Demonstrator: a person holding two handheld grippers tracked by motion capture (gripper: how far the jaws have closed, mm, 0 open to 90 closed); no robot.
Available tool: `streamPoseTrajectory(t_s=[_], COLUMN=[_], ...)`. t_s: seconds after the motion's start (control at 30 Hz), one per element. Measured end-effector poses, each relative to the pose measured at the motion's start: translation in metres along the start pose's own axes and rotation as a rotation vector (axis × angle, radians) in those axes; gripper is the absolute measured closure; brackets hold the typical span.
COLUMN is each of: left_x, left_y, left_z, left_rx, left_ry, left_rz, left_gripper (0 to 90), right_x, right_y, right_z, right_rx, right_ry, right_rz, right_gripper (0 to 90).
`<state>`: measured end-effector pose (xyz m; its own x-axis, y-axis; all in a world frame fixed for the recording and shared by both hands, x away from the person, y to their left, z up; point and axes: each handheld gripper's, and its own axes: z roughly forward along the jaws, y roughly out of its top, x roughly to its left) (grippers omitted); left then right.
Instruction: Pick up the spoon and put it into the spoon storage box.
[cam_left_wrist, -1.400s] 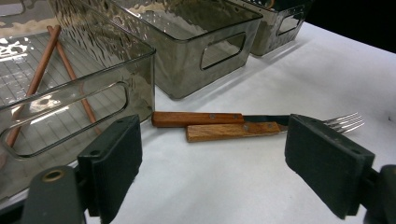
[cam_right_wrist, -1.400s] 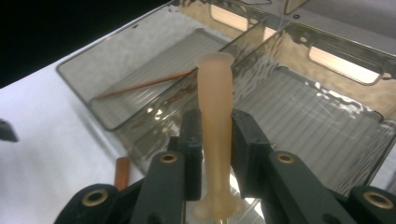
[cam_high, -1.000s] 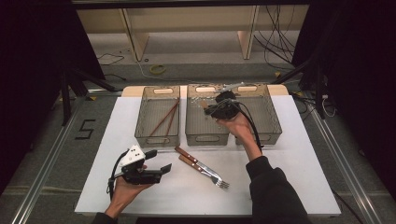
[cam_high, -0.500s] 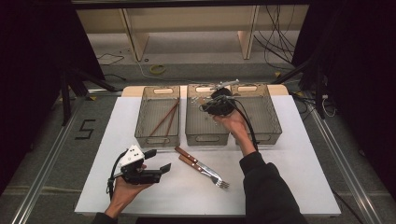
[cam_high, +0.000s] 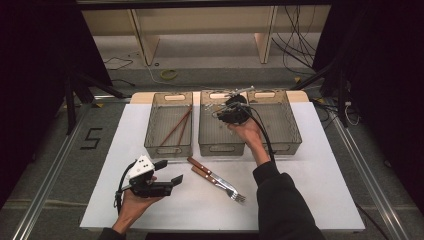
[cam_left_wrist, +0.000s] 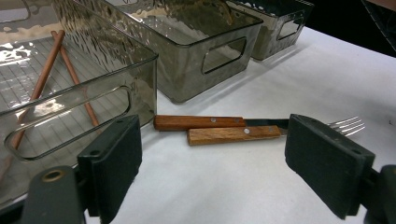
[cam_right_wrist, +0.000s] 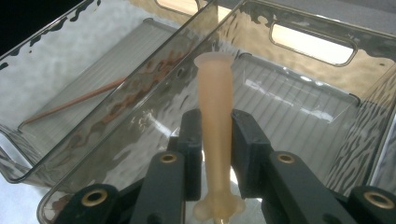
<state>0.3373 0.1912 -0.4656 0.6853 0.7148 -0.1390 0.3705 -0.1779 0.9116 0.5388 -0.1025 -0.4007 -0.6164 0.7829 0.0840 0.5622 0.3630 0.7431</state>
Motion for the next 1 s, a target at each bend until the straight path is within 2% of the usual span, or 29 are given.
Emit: streamPoseTrajectory(t_s=[0.3, 0.4, 0.43, 0.53, 0.6, 0.73, 0.83, 1.0], left_x=[0.0, 0.0, 0.0, 0.0, 0.0, 0.001, 0.001, 0.001], left_y=[0.0, 0.0, 0.0, 0.0, 0.0, 0.0, 0.0, 0.0], left_z=[0.0, 0.0, 0.0, 0.0, 0.0, -0.001, -0.001, -0.001], left_rx=[0.0, 0.0, -0.001, -0.001, -0.001, -0.007, -0.011, -0.014], left_ry=[0.0, 0.002, 0.002, 0.002, 0.004, 0.007, 0.011, 0.013], left_rz=[0.0, -0.001, -0.001, -0.001, -0.003, -0.002, -0.01, -0.01], left_gripper=[18.1, 17.9, 17.9, 17.8, 17.8, 17.7, 17.6, 17.4], right_x=[0.0, 0.0, 0.0, 0.003, 0.008, 0.024, 0.037, 0.051], right_y=[-0.004, -0.004, -0.004, -0.002, -0.002, -0.004, -0.012, -0.03], right_z=[0.007, 0.007, 0.006, -0.001, -0.008, -0.024, -0.038, -0.055], right_rx=[0.039, 0.05, 0.048, 0.032, 0.027, 0.026, 0.033, 0.043], right_ry=[-0.013, -0.007, -0.006, 0.02, 0.044, 0.115, 0.16, 0.211], right_rz=[0.009, 0.026, 0.022, 0.009, -0.006, -0.062, -0.117, -0.156], right_gripper=[73.8, 61.7, 61.0, 53.0, 50.8, 45.0, 41.5, 39.3])
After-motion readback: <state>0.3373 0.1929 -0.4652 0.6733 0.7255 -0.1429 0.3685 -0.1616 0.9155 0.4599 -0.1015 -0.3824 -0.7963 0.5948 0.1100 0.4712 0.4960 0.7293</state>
